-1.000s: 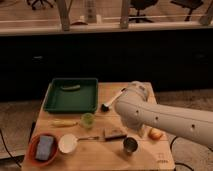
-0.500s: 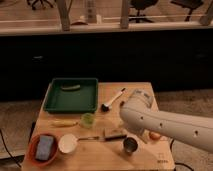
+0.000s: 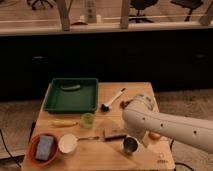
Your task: Stack cups into tray
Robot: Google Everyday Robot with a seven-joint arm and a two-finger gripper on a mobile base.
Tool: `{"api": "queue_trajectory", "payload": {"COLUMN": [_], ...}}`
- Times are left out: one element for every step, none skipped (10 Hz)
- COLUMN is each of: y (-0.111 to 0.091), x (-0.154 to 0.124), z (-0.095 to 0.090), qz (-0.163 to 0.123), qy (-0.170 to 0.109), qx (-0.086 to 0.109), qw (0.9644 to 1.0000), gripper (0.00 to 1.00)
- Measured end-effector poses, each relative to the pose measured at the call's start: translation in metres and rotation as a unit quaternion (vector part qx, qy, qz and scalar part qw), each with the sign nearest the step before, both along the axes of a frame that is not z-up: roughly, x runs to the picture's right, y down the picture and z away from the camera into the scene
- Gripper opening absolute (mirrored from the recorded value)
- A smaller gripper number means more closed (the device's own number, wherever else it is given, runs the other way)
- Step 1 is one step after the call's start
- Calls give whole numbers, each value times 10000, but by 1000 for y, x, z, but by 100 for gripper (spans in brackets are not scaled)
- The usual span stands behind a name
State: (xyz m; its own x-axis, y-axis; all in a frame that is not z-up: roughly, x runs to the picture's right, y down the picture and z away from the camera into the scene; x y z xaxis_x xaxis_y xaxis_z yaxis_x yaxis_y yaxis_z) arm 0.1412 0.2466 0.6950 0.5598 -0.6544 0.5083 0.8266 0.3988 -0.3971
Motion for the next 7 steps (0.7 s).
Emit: {"api": "queue_trajectory", "payload": {"y": [5,9,12,13,15,18,20], "x": [1,2,1,0,2,3,3], "z": [2,4,5,6,7,8,8], "qz": [6,10,1,-5,6,20,28], "qy": [-2,-6,-14,-15,1,15,1], "qx": [-52,-90,-127,-154,-181,-214,-232], "qw": [10000,10000,9999,9999,9998,9998,9997], "gripper": [80,80,80,80,80,80,80]}}
